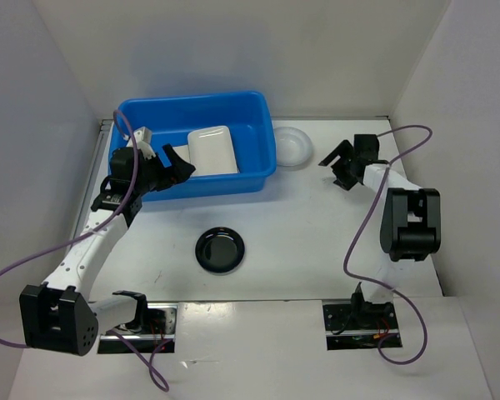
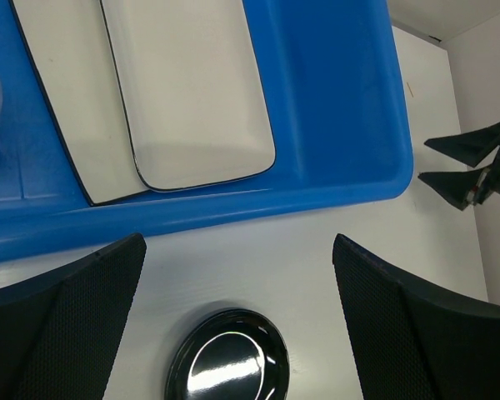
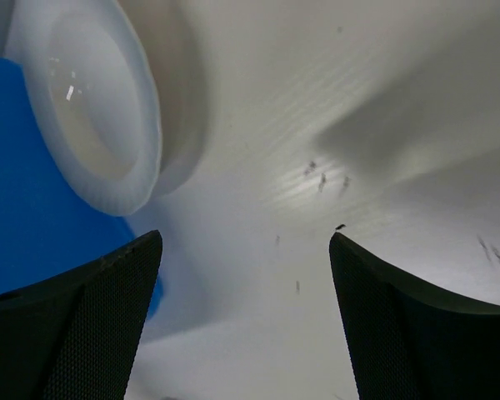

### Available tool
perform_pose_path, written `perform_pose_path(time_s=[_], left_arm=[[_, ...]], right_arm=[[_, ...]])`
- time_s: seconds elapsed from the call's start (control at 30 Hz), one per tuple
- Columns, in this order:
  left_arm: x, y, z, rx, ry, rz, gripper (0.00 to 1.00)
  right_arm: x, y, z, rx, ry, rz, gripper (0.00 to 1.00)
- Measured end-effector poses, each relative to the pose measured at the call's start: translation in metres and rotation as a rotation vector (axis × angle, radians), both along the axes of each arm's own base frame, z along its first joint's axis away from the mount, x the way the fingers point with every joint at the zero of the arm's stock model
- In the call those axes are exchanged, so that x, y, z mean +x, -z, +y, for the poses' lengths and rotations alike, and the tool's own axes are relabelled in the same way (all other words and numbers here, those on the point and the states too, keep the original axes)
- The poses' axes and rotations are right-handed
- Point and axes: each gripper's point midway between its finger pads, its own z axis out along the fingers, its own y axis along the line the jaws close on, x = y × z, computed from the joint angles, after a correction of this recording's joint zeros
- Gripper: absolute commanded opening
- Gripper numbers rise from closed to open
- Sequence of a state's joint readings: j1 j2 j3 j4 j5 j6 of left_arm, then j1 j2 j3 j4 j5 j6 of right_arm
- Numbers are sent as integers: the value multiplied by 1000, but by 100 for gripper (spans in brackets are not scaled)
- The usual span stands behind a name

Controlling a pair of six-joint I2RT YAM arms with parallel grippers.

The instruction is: Place the mixed dishes into the plastic bin

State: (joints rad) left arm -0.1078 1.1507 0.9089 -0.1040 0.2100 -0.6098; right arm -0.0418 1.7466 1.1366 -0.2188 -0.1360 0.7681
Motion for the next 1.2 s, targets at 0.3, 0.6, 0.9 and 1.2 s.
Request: perform_pose_path(time_s=[0.3, 0.6, 0.9, 1.2], left_arm=[[1, 4, 0, 1, 0, 10, 100], [0, 12, 0, 5, 1, 30, 100], [0, 17, 0, 8, 3, 47, 100], [-1, 18, 0, 10, 3, 50, 100]], right_arm=[[42, 39, 24, 155, -40, -52, 83], [74, 38, 31, 191, -81, -117, 79], [92, 42, 36, 228, -95, -145, 67], [105, 46, 51, 271, -114, -166, 38]])
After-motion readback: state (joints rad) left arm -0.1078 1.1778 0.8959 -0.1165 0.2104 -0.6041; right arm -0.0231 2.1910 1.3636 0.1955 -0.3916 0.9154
